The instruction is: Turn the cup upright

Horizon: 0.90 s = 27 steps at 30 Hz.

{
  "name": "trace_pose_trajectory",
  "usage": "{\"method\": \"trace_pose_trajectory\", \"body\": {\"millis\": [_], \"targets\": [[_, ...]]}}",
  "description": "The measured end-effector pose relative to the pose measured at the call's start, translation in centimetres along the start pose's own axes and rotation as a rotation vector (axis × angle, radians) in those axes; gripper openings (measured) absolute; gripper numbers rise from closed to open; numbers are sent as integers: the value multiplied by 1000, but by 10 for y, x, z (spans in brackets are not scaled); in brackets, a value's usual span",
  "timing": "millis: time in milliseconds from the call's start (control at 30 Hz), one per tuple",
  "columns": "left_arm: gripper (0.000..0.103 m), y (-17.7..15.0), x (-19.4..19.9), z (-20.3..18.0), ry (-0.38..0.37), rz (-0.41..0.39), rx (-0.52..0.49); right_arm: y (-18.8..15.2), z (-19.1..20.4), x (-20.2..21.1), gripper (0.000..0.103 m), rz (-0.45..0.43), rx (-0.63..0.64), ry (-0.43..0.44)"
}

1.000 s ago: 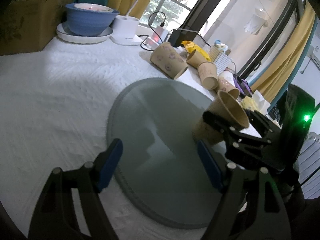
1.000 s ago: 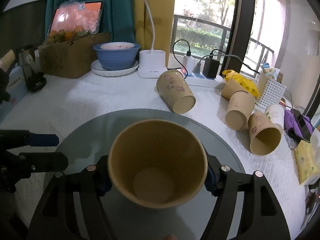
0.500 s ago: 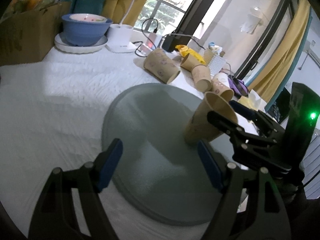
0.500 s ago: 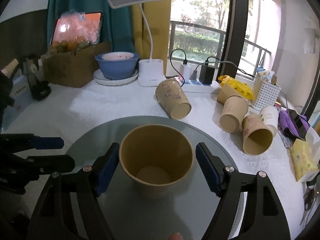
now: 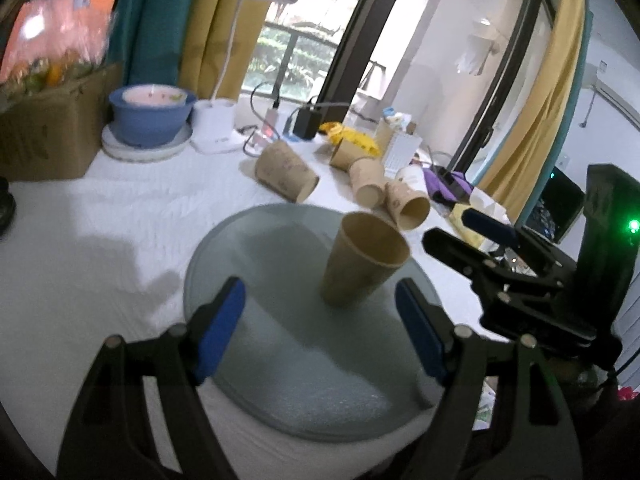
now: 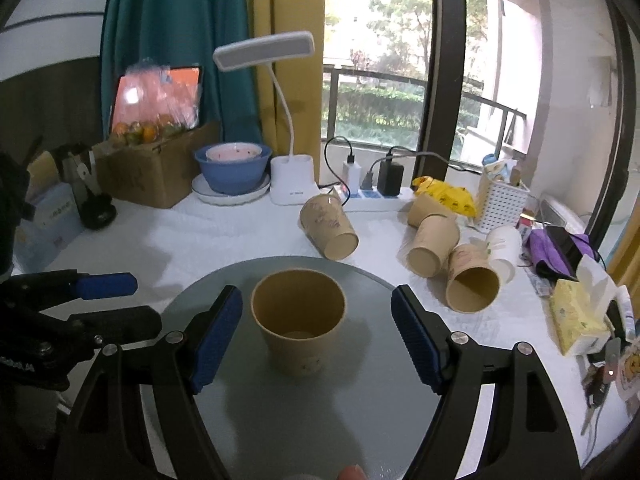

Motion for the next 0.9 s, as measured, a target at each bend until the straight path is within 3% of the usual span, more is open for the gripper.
{"method": "trace_pose_trajectory", "body": {"millis": [467,700,800,900], "targets": [[79,12,68,-52,86,-205,-130,20,-8,98,80,-147,-20,-35],[79,19,99,-67,162,-305,-175,24,-16,125,80,-160,-52,-46],[91,20,107,-73,209,-348,-199,23,-19,132,80,-164,-62,-51],[91,20,113,-78,244,-394,-225,21,-23,134,80,-164,-83,-42]]}}
Point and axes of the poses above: each gripper's, at about its wrist camera, not at the fingertips, and x roughly against the way its jaws point, z to its left, y to its top, the point moved 2 cm from there along -x, roughly the way its jaws point, and after that the axes turned 1 degree about x, right-handed, at the moved point
